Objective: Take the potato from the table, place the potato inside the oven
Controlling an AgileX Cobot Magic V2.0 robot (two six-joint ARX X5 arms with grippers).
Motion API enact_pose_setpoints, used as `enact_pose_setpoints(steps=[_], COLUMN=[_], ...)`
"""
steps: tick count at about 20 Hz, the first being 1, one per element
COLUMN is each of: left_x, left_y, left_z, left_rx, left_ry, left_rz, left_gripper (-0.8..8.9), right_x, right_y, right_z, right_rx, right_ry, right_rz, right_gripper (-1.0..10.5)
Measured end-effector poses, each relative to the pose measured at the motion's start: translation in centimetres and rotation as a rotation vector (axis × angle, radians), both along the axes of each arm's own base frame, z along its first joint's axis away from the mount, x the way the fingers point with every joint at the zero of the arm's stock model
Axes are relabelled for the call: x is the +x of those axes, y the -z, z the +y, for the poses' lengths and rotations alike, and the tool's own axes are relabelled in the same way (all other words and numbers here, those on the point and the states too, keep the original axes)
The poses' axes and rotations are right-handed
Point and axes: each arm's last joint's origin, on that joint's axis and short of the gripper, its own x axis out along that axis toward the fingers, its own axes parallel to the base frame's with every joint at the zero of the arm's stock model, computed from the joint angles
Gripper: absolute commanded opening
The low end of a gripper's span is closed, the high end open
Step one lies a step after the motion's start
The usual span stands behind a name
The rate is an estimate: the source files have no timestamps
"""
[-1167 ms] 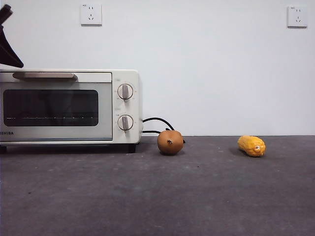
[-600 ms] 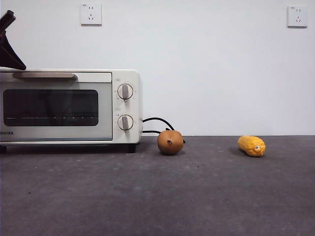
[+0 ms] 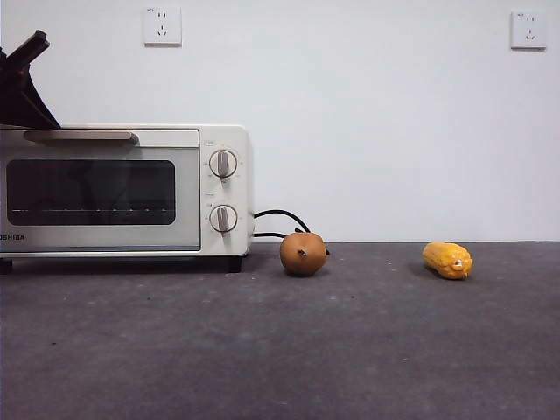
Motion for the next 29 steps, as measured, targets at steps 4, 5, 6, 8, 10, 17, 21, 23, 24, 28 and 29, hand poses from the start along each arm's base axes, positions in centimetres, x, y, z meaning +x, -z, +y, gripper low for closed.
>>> enact_pose_setpoints(steps=[4, 5, 6, 8, 10, 17, 21, 23, 24, 28, 29], left_x=[-0.1, -0.1, -0.1, -0.2, -0.4, -1.0, -1.5, -1.8, -2.0, -2.5, -2.6], left_y=[-0.1, -0.1, -0.2, -0.2, -0.4, -0.6, -0.7, -0.8, -0.8, -0.8, -0.7], left_z=[0.0, -0.1, -0.1, -0.1, -0.2, -0.3, -0.4, -0.5, -0.5, -0.5, -0.5], left_rx=[0.001, 0.002, 0.008, 0.024, 0.05, 0.085, 0.114, 0.139, 0.153, 0.198, 0.203], left_ry=[-0.002, -0.004, -0.005, -0.006, -0.008, 0.008, 0.014, 0.013, 0.009, -0.011, -0.014], left_rz=[0.013, 0.017, 0.021, 0.034, 0.046, 0.081, 0.104, 0.124, 0.138, 0.182, 0.192], left_gripper=[-0.07, -0.07, -0.07, -0.07, -0.07, -0.07, -0.07, -0.07, -0.07, -0.07, -0.08], right_x=[-0.1, -0.2, -0.2, -0.3, -0.3, -0.5, -0.8, -1.0, -1.2, -2.3, -2.7], right_y=[0.2, 0.2, 0.2, 0.3, 0.3, 0.5, 0.7, 0.8, 0.9, 0.6, 0.5], right_z=[0.0, 0.0, 0.0, 0.0, 0.0, 0.0, 0.0, 0.0, 0.0, -0.1, -0.1], right_rx=[-0.001, -0.001, -0.001, -0.002, -0.002, -0.003, -0.006, -0.011, -0.014, -0.025, -0.025], right_ry=[0.0, 0.0, 0.0, 0.0, 0.0, 0.0, -0.002, -0.007, -0.011, -0.023, -0.024], right_rz=[0.024, 0.027, 0.031, 0.046, 0.051, 0.077, 0.113, 0.134, 0.138, 0.111, 0.1], right_gripper=[-0.1, -0.1, -0.1, -0.1, -0.1, -0.1, -0.1, -0.1, -0.1, -0.1, -0.1])
